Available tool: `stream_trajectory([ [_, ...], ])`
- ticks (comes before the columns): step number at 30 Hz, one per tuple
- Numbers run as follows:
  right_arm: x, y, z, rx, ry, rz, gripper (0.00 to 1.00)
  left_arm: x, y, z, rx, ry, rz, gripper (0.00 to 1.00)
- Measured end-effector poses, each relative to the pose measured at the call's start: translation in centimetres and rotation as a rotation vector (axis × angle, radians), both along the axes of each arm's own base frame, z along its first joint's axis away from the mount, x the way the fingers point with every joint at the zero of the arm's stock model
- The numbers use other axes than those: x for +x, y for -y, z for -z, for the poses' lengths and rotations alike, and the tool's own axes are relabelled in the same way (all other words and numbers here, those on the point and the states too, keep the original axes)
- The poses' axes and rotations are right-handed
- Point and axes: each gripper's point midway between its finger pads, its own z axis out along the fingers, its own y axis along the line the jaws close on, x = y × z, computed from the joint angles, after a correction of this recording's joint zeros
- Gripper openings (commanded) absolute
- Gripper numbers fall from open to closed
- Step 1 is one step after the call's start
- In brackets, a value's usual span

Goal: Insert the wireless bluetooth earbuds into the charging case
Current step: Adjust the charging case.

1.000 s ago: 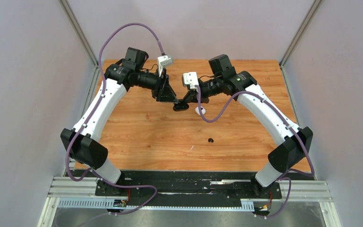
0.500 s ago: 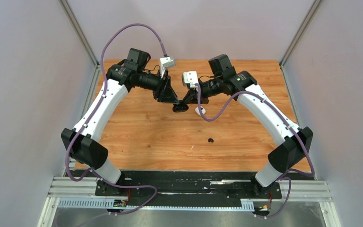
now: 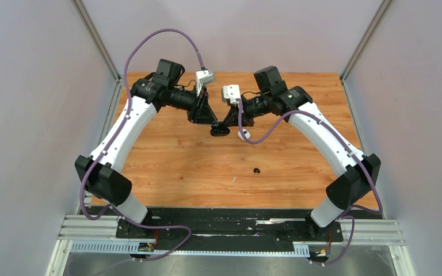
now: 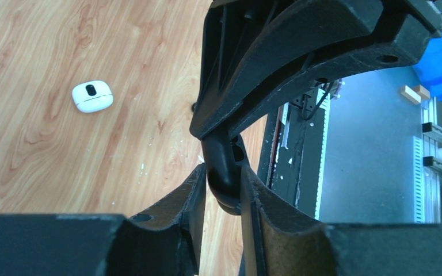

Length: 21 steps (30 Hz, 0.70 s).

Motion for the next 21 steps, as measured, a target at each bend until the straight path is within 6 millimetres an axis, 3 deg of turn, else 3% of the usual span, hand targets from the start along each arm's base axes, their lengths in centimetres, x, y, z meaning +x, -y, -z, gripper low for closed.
stream_trajectory([
  [1,0.0,0.0,0.0,0.0,-0.006,0.003,0.0,0.0,0.0,0.0,0.001,0.006,0.002,0.5],
  [2,0.0,-0.1,0.0,0.002,-0.012,0.005,0.0,0.1,0.0,0.1,0.004,0.014,0.003,0.52],
  [6,-0.2,-0.4,-0.3,0.017,-0.025,0.002,0.0,0.3,-0.2,0.9,0.022,0.023,0.001,0.51],
  [11,0.0,-0.6,0.3,0.009,-0.052,0.009,0.0,0.4,-0.3,1.4,0.025,0.037,-0.005,0.39],
  [20,0.4,-0.7,0.4,0.009,-0.055,0.021,0.05,0.4,-0.2,1.3,0.019,0.055,0.002,0.01],
  [21,0.4,-0.7,0.4,0.009,-0.055,0.021,0.05,0.4,-0.2,1.3,0.018,0.059,0.003,0.0],
])
